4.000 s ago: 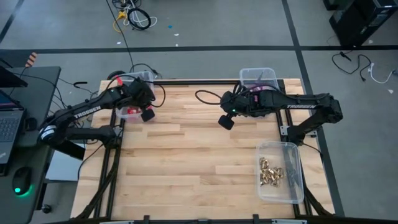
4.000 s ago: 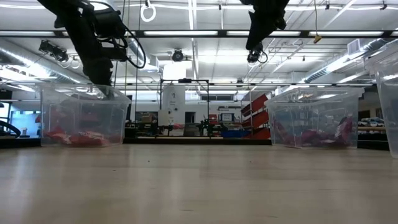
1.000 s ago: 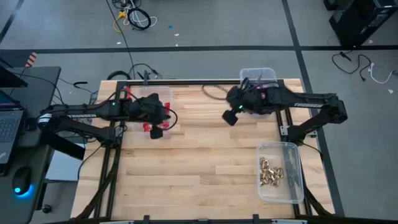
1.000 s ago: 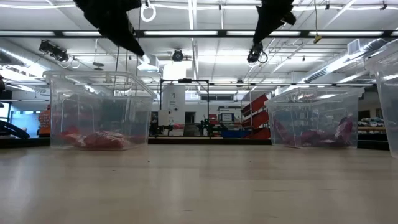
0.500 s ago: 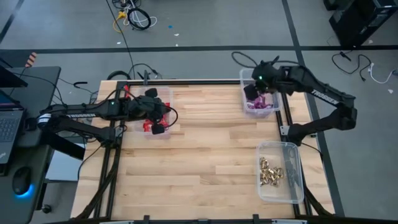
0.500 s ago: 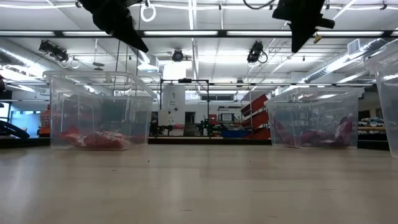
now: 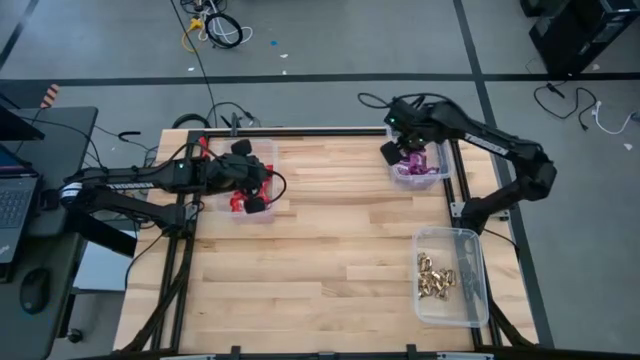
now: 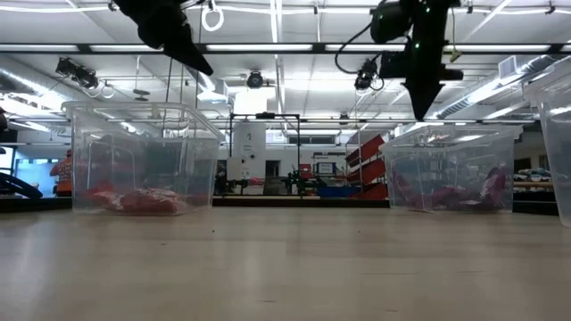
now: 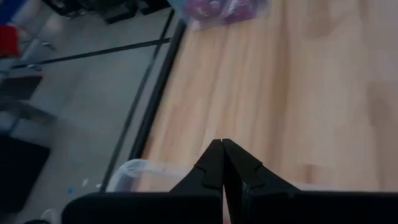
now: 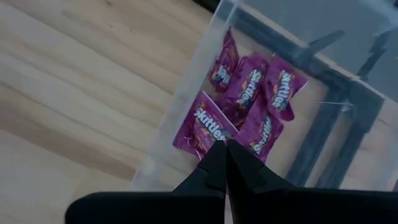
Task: Sort candy
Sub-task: Move the transparent bin into the top center
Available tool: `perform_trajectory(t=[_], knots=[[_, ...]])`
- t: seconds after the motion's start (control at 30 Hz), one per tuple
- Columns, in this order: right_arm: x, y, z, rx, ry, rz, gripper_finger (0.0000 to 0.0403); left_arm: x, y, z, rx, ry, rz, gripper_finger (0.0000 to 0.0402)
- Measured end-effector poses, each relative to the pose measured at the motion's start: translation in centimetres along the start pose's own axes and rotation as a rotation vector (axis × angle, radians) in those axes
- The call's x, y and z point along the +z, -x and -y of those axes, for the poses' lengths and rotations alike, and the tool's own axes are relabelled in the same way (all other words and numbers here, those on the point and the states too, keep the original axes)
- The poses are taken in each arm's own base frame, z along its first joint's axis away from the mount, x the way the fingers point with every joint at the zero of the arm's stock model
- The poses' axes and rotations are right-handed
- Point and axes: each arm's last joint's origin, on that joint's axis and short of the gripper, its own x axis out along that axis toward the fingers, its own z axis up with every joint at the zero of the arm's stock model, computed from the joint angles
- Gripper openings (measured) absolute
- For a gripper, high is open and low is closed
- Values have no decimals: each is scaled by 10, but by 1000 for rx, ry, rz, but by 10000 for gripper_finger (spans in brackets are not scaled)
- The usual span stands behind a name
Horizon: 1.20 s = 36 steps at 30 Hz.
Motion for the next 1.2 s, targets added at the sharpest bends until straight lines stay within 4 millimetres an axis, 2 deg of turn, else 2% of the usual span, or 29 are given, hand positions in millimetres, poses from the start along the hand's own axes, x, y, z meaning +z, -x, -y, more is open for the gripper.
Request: perform_trajectory(t=[0.2,0.4,0.77,1.2], knots=[[0,-33,-10,-15,39,-80,0,-2,7,-4,62,6,-3,0],[0,-55,-16,65,54,-92,0,-3,24,-11,74,35,53,0],[9,-56,-28,242,47,11,0,-10,47,-19,83,64,103,0],[6,-48,-55,355,92,71,0,-11,51,-21,84,69,111,0]])
